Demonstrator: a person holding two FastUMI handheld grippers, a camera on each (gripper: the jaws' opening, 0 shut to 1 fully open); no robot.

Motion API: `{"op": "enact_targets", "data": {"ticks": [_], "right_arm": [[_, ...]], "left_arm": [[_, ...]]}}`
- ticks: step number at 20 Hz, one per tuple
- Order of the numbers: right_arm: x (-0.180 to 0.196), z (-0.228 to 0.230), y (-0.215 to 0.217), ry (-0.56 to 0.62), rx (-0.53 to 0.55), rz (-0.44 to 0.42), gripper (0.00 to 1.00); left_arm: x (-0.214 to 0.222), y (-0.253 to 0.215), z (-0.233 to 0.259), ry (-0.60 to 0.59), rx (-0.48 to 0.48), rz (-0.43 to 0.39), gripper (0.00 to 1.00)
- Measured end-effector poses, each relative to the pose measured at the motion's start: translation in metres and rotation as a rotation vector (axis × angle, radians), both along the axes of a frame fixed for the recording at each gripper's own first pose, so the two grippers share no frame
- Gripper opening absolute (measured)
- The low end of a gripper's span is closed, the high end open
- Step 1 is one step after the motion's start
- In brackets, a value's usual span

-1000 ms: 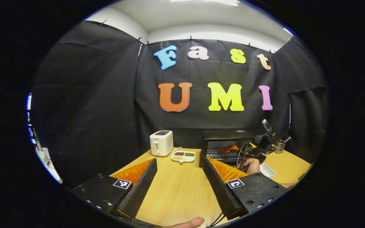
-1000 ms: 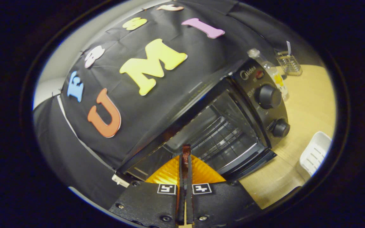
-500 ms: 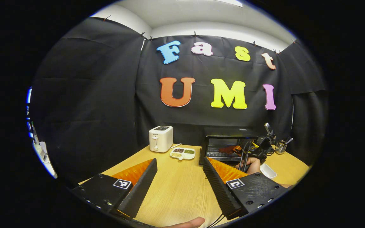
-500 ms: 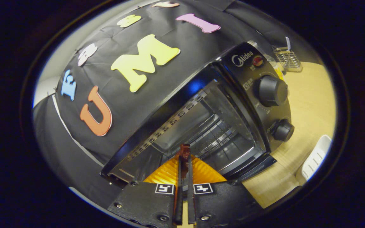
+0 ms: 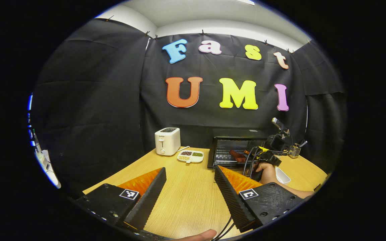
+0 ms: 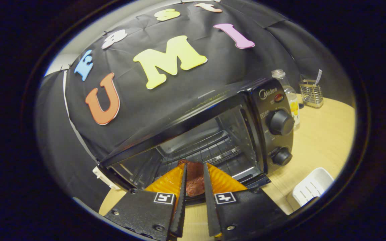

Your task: Open the electric oven with the left hand, put the food in, and close the electric oven.

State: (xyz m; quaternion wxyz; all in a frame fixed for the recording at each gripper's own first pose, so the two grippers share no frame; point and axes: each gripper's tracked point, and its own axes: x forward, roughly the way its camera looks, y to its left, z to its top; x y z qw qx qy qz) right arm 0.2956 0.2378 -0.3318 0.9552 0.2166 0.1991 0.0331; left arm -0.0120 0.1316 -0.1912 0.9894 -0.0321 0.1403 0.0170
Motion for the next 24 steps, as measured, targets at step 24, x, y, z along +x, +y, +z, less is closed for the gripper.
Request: {"op": "enact_targets", "data": {"ticks": [24], "right_arm": [[-0.225,0.168,-0.131,-0.371,-0.26,0.256,0.72]], "left_arm": [[0.051,-0.151,-0.094,0.126,0.047,-0.226,0.93]]}}
